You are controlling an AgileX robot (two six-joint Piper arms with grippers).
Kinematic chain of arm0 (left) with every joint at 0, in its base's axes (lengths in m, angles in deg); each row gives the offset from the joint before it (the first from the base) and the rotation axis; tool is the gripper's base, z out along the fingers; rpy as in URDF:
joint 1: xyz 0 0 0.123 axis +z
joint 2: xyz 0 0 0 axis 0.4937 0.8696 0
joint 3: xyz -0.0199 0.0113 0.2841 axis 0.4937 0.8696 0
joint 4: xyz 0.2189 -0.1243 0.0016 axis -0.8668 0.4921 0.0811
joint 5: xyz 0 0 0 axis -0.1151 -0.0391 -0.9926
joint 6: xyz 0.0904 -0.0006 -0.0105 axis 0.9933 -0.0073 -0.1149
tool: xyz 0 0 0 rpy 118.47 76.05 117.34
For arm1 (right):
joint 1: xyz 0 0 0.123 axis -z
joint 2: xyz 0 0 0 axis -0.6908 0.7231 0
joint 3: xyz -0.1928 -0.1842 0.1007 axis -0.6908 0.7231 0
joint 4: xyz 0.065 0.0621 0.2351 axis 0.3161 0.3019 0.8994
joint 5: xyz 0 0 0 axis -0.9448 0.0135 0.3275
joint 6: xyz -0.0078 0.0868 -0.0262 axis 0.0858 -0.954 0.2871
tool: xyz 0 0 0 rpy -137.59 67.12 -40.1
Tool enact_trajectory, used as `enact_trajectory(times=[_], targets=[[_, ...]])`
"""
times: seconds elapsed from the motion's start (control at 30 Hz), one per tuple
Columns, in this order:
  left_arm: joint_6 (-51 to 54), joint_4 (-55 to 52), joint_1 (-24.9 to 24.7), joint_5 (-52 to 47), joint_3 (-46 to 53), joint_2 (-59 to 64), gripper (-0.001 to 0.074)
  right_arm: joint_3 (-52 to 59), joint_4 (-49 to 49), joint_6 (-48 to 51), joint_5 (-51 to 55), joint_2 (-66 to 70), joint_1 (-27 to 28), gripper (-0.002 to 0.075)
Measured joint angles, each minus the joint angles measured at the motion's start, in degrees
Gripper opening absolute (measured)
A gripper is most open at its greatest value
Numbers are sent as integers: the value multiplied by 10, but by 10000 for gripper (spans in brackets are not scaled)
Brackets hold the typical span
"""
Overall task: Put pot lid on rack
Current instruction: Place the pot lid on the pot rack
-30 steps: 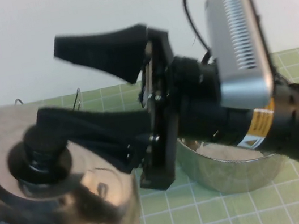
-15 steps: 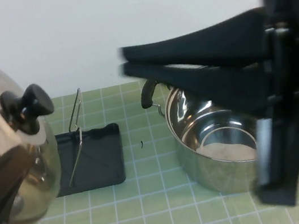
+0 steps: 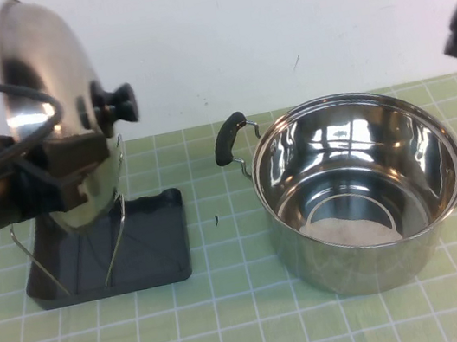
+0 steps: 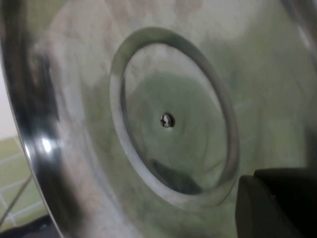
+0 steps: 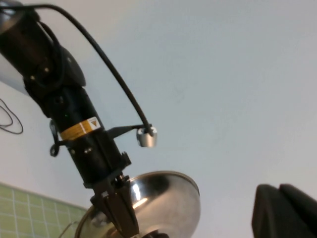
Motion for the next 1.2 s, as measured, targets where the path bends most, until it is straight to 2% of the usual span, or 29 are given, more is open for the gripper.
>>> enact_trajectory(times=[0.23,0.57,0.8,1.2], targets=[[74,-5,0,21,-24,80,91,56,-2,-25,25,-32,0,-1],[97,-5,0,-5,-23,86,91,73,-2,-28,29,-37,0,-1],[115,-5,0,-67,21,86,91,73,-2,-29,30,-37,0,-1],[177,-3,0,-86,29,111,91,74,-2,-42,45,-37,0,-1]])
